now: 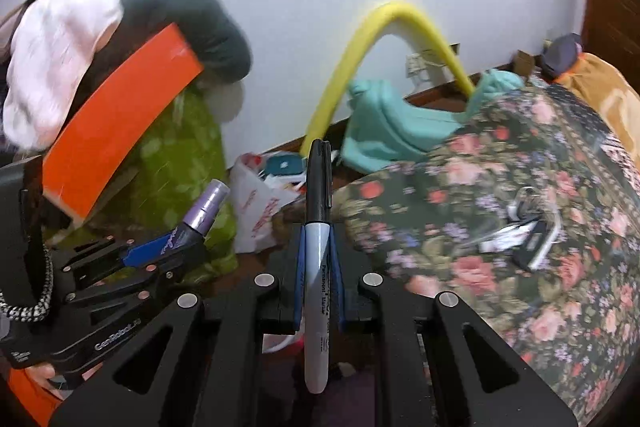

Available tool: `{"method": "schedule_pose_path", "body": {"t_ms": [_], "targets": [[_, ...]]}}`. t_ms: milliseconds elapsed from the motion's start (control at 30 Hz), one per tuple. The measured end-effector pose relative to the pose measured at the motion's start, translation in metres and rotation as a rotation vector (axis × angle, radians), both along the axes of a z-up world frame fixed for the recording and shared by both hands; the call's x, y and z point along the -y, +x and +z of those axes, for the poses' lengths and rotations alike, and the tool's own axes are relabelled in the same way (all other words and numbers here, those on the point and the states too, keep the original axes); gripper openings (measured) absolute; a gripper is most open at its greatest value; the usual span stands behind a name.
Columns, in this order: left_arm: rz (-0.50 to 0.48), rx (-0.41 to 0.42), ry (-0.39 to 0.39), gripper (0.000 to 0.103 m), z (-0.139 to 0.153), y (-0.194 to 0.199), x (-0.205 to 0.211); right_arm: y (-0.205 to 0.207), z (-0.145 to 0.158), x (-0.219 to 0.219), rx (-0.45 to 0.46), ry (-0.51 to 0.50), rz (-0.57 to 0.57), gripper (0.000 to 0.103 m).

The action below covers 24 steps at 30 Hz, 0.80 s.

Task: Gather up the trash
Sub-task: 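Carry both items to the white bowl and open both grippers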

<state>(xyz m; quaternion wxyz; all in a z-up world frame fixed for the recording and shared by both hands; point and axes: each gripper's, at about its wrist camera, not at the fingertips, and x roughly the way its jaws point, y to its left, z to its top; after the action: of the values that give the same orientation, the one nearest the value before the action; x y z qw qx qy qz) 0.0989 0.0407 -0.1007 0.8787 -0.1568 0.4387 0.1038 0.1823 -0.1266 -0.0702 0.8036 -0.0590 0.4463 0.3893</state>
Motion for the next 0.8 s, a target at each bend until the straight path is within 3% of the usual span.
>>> {"method": "schedule_pose_path", "body": {"t_ms": [533, 633, 700, 800], "targets": [[0.156, -0.201, -0.081, 0.025, -0.095, -0.053, -0.078, -0.046, -0.076, -0.109, -0.124, -0.135, 0.207, 0.011], [0.144, -0.244, -0.060, 0.025, -0.113, -0.055, -0.082, -0.052, -0.094, -0.127, -0.164, -0.164, 0.239, 0.011], [0.136, -0.267, -0.113, 0.025, -0.126, -0.057, -0.084, -0.055, -0.107, -0.137, -0.201, -0.180, 0.257, 0.011], [0.134, -0.306, -0.118, 0.025, -0.144, -0.060, -0.084, -0.058, -0.123, -0.149, -0.237, -0.205, 0.271, 0.011]]}}
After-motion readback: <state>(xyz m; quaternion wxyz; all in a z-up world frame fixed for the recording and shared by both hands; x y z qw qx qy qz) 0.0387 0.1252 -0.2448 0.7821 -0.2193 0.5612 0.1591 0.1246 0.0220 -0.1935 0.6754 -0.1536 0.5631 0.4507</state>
